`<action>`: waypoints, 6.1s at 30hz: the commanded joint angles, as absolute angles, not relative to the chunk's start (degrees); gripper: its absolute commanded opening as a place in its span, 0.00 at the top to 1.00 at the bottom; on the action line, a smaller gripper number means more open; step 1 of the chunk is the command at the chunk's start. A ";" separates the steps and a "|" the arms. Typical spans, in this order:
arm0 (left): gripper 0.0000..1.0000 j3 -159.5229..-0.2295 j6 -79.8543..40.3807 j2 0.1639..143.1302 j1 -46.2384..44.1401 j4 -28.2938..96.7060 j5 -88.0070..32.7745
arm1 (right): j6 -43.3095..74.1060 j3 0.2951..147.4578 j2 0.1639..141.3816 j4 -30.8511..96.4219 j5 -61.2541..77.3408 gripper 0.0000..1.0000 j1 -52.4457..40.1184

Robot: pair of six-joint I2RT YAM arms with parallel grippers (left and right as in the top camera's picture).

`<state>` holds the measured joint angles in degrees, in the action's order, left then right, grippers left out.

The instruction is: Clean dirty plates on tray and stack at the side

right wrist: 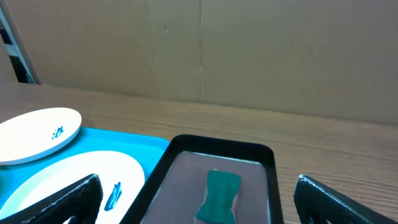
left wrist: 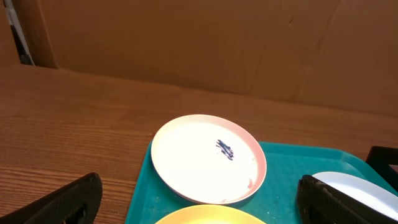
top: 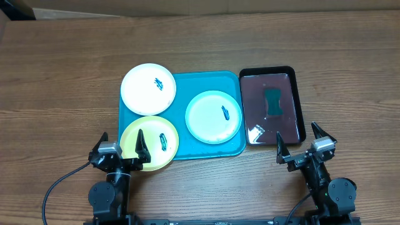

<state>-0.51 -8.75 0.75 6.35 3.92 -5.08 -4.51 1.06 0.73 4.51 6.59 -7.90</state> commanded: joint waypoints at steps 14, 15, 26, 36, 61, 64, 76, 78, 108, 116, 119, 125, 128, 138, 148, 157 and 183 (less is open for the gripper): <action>0.00 -0.30 -7.73 0.32 5.89 4.10 -4.86 | -4.36 0.45 0.16 4.23 6.11 0.00 -7.75; 0.00 -0.30 -7.73 0.32 5.89 4.05 -4.89 | -4.36 0.45 0.16 4.23 6.11 0.00 -7.75; 0.00 -1.80 -9.23 0.32 5.87 2.92 -14.37 | -4.36 0.45 0.16 4.23 6.11 0.00 -7.75; 0.00 -28.53 -10.15 9.30 5.87 21.39 -21.32 | -4.36 0.45 0.16 4.23 6.11 0.00 -7.75; 0.96 -93.12 -7.94 79.11 5.61 82.83 -36.36 | -4.36 0.45 0.16 4.23 6.11 0.00 -7.75; 0.96 -90.89 -9.15 81.69 3.86 83.42 -32.75 | -4.36 0.45 0.16 4.23 6.11 0.00 -7.75; 0.56 -75.96 -19.81 89.49 -9.69 64.29 -18.26 | -4.36 0.45 0.16 4.23 6.11 0.00 -7.75; 0.56 -75.42 -21.17 91.64 -11.09 61.78 -15.70 | -4.36 0.45 0.16 4.23 6.11 0.00 -7.75; 0.73 -72.95 -23.40 108.25 -19.51 46.48 -11.42 | -4.36 0.45 0.16 4.23 6.11 0.00 -7.75; 0.73 -72.01 -23.44 108.33 -20.84 46.11 -9.34 | -4.36 0.45 0.16 4.23 6.11 0.00 -7.75; 0.73 -71.61 -23.44 108.33 -21.06 46.00 -8.34 | -4.38 0.45 0.16 4.23 6.11 0.00 -7.75; 0.74 -70.67 -23.66 108.33 -21.15 44.47 -8.34 | -4.36 0.45 0.16 4.23 6.11 0.00 -7.75; 0.74 -69.28 -24.82 108.33 -21.15 42.54 -8.36 | -4.36 0.45 0.16 4.23 6.09 0.00 -7.75; 0.77 -69.12 -24.93 108.38 -21.15 42.35 -4.10 | -4.36 0.45 0.16 4.23 6.11 0.00 -7.75; 0.78 -69.12 -25.85 108.38 -21.43 42.35 -4.08 | -4.38 0.45 0.16 4.23 6.11 0.00 -7.75; 0.79 -69.08 -25.82 108.40 -21.58 42.39 -4.10 | -4.36 0.45 0.16 4.23 6.11 0.00 -7.75; 0.82 -68.38 -25.82 108.49 -21.58 41.32 -4.08 | 3.20 20.78 8.38 12.01 4.21 0.00 -7.75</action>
